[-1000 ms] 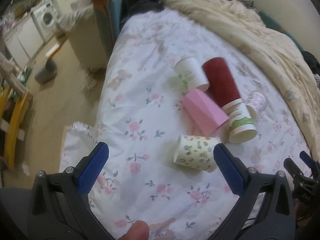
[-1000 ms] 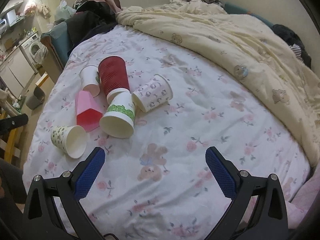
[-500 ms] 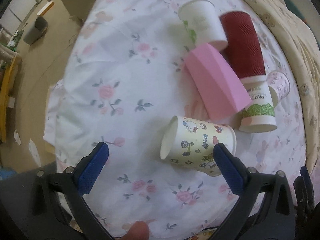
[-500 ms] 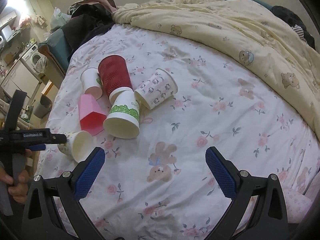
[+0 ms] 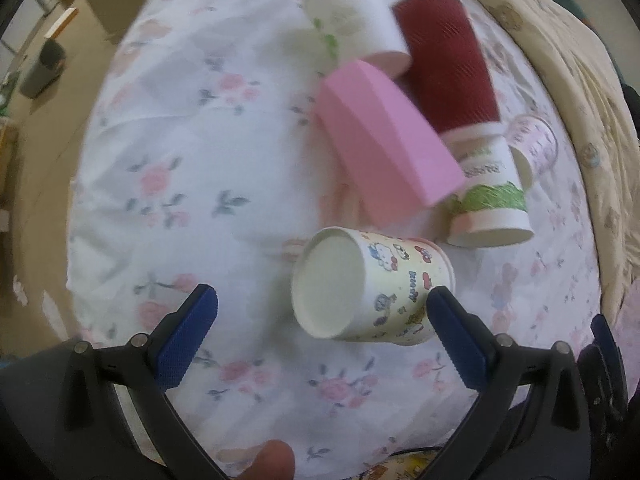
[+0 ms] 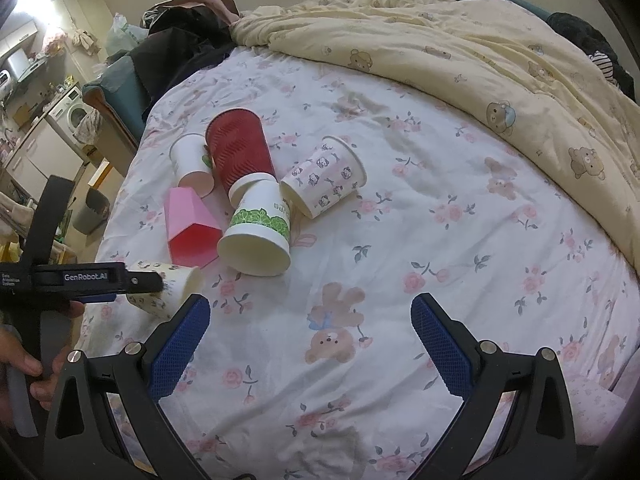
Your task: Flip cup upside down
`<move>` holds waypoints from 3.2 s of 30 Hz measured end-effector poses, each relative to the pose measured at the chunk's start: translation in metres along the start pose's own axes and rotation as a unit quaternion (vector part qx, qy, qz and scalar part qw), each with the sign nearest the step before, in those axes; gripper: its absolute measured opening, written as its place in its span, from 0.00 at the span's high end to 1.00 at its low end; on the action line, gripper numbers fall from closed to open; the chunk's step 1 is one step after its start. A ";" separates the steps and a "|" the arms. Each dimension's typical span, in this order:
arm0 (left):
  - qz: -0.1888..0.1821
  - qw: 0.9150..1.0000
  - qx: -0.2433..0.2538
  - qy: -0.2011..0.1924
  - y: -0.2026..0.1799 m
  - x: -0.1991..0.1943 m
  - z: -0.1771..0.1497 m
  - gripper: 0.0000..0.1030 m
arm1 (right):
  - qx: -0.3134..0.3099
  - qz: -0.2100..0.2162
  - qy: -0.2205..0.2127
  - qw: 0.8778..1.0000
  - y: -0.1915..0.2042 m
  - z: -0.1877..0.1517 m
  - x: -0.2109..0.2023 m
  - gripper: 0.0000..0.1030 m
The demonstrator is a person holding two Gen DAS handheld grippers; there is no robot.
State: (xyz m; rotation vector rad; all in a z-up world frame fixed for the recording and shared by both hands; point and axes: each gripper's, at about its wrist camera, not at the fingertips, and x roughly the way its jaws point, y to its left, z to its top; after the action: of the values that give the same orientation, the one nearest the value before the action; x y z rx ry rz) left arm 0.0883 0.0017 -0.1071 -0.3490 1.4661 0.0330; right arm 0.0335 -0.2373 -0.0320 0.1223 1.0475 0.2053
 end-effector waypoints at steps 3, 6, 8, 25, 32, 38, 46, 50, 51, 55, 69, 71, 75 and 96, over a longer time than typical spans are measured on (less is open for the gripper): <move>-0.017 1.000 0.005 0.013 -0.009 0.008 0.000 0.00 | 0.000 -0.002 0.000 1.000 0.000 -0.001 0.000 0.00; -0.075 0.997 -0.007 0.017 -0.007 0.014 0.001 0.29 | 0.004 -0.004 0.000 1.000 -0.003 -0.002 -0.002 0.00; -0.089 0.996 0.008 0.013 -0.014 0.008 0.003 0.39 | 0.006 -0.005 -0.001 1.000 -0.005 -0.002 -0.003 0.00; -0.015 0.989 0.100 -0.107 -0.044 -0.049 -0.062 0.47 | 0.029 0.003 -0.019 0.999 -0.016 -0.003 -0.021 0.00; 0.042 0.981 0.100 -0.162 -0.076 -0.017 -0.087 0.46 | 0.057 -0.004 -0.032 0.998 -0.035 -0.008 -0.034 0.00; 0.035 0.989 0.101 -0.098 -0.077 0.001 -0.109 0.46 | 0.065 0.001 -0.042 0.997 -0.042 -0.009 -0.043 0.00; 0.021 0.990 0.114 -0.075 -0.081 0.001 -0.118 0.22 | 0.063 -0.007 -0.070 0.995 -0.041 -0.006 -0.054 0.00; 0.014 0.989 0.119 -0.086 -0.079 -0.006 -0.115 0.22 | 0.066 -0.005 -0.065 0.996 -0.042 -0.006 -0.052 0.00; 0.014 0.988 0.119 -0.093 -0.079 -0.009 -0.113 0.22 | 0.066 -0.006 -0.065 0.996 -0.042 -0.006 -0.052 0.00; 0.016 0.985 0.125 -0.120 -0.080 -0.020 -0.098 0.22 | 0.067 -0.006 -0.064 0.996 -0.042 -0.007 -0.051 0.00; 0.017 0.975 0.142 -0.171 -0.077 -0.031 -0.077 0.55 | 0.074 -0.001 -0.057 0.996 -0.045 -0.008 -0.049 0.00; 0.026 0.979 0.146 -0.141 -0.074 -0.024 -0.090 0.55 | 0.070 -0.002 -0.057 0.996 -0.043 -0.008 -0.049 0.00; 0.026 0.977 0.173 -0.119 -0.073 -0.026 -0.112 0.55 | 0.075 0.002 -0.055 0.996 -0.044 -0.008 -0.049 0.00; -0.016 0.983 0.161 -0.090 -0.028 -0.081 -0.122 0.29 | 0.044 0.054 0.032 0.997 -0.015 -0.013 -0.019 0.00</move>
State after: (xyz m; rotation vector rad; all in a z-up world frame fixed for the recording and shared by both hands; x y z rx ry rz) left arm -0.0321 -0.0400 -0.0297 -0.1029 1.2604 -0.1919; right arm 0.0143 -0.2561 -0.0250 0.2535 1.1141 0.2625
